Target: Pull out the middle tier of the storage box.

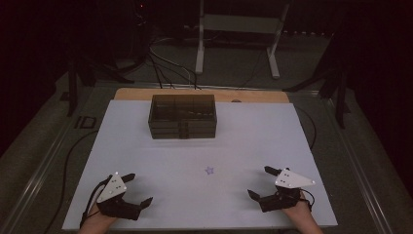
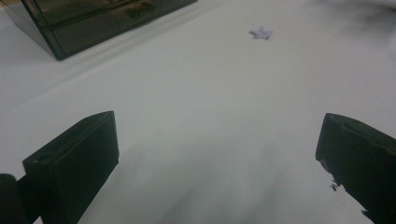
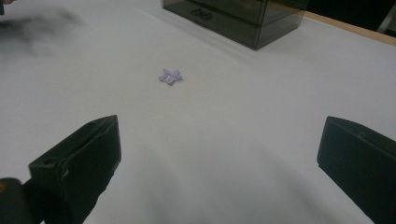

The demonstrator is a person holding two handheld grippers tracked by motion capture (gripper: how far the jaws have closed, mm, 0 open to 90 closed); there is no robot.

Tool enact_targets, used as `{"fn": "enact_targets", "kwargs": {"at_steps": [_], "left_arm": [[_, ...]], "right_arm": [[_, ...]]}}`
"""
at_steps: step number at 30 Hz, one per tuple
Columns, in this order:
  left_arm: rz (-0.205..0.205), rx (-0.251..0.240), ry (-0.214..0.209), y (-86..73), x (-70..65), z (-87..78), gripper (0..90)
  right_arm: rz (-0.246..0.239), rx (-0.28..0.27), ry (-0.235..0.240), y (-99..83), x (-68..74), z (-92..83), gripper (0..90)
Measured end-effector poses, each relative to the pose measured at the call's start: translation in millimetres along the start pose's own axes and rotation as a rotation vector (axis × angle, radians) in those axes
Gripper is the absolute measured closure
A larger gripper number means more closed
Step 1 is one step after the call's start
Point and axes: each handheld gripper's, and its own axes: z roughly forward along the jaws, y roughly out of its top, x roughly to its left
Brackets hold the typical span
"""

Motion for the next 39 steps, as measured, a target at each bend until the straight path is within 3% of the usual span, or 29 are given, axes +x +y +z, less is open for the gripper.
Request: {"fn": "enact_targets", "kwargs": {"at_steps": [15,39], "left_arm": [[0.029,0.006,0.002,0.9,-1.8,0.5,0.0],[0.102,-0.02,-0.01,21.9,-3.4,-0.1,0.0]], "right_arm": [[-0.027,0.01,-0.002,0.0,2.4,1.7,0.3],[-0.028,-0.045,-0.027,2.6,7.0,-3.3,0.3]]}}
